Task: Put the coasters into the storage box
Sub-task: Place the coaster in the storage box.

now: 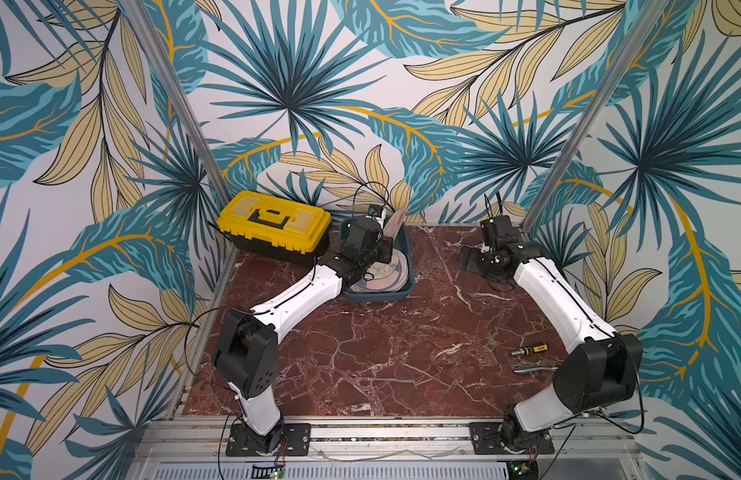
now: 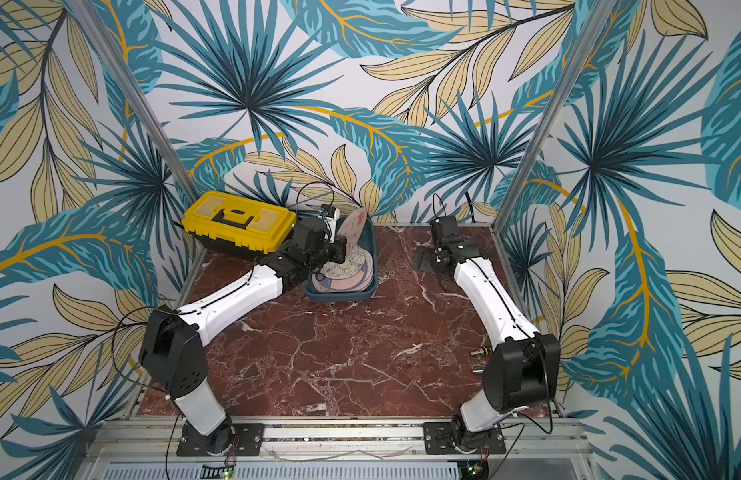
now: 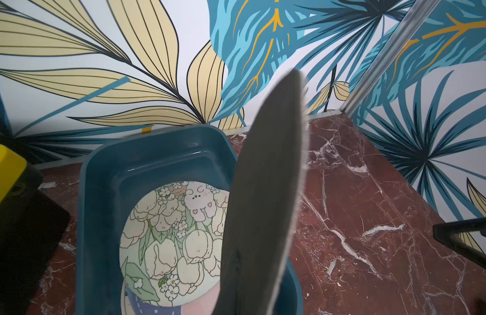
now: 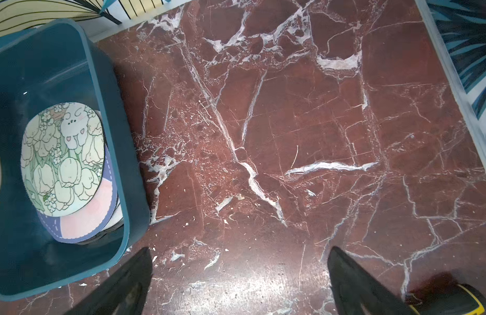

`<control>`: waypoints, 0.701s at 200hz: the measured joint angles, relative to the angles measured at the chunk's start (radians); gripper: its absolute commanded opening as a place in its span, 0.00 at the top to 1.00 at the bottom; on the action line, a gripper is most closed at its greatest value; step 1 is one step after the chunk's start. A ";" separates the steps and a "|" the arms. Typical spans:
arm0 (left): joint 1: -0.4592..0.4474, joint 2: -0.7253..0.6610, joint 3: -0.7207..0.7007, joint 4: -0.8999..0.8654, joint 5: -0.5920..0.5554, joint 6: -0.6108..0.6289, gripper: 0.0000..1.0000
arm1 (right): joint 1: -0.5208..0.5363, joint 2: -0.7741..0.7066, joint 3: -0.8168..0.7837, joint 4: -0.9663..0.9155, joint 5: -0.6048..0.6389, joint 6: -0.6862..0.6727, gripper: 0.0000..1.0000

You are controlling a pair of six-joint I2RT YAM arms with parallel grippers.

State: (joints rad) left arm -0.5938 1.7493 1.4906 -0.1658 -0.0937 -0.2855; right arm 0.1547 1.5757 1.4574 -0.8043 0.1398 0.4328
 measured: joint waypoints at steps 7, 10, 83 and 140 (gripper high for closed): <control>0.002 0.008 0.013 -0.003 0.006 -0.002 1.00 | 0.000 0.005 -0.001 0.001 -0.003 0.000 0.01; 0.003 0.013 0.020 -0.005 0.009 -0.003 1.00 | 0.000 0.007 -0.001 0.001 -0.006 0.000 0.00; 0.024 0.168 0.181 -0.013 0.071 -0.030 1.00 | -0.002 0.016 -0.016 0.003 -0.013 0.000 0.01; 0.071 0.251 0.245 -0.009 0.112 -0.072 1.00 | -0.004 0.043 -0.021 0.003 -0.013 0.000 0.00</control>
State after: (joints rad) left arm -0.5228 2.0003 1.7355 -0.1749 0.0185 -0.3573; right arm 0.1509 1.6188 1.4361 -0.8017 0.1268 0.4324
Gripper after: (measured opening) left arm 0.051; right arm 0.994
